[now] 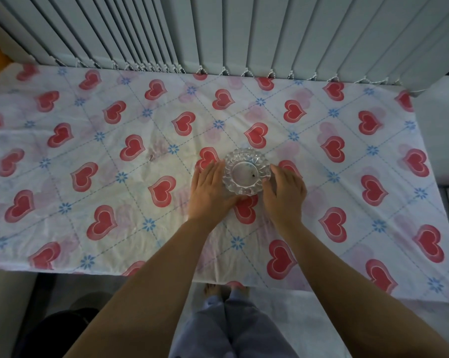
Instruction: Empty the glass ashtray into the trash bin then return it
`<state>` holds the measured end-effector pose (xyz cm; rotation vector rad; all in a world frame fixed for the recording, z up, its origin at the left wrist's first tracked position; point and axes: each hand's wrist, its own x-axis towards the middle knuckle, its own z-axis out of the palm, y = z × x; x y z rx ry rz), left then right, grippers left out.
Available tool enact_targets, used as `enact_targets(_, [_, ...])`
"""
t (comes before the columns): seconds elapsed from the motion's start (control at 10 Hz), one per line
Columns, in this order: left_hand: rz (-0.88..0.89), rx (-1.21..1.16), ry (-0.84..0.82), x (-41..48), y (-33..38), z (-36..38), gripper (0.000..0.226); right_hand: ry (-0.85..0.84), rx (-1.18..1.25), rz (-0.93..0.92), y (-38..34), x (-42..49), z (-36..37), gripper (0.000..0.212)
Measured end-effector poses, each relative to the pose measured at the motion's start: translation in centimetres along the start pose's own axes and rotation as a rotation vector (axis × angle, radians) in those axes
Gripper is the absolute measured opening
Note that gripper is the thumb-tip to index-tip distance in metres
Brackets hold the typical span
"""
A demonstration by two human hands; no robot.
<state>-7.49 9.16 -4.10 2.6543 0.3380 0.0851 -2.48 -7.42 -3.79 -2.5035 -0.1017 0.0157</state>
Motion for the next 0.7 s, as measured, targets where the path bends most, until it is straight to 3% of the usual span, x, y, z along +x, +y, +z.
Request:
enact_targets(0.4, [-0.017,0.017,-0.038,5.7,0.8,-0.3,0.100,-0.003,0.030,0.008,-1.1,5.3,0.5,0.049])
enact_targets(0.7, [0.056,0.146,-0.120,6.0,0.7,-2.5,0.091,-0.097,-0.137,-0.068,-1.6,5.2,-1.4,0.057])
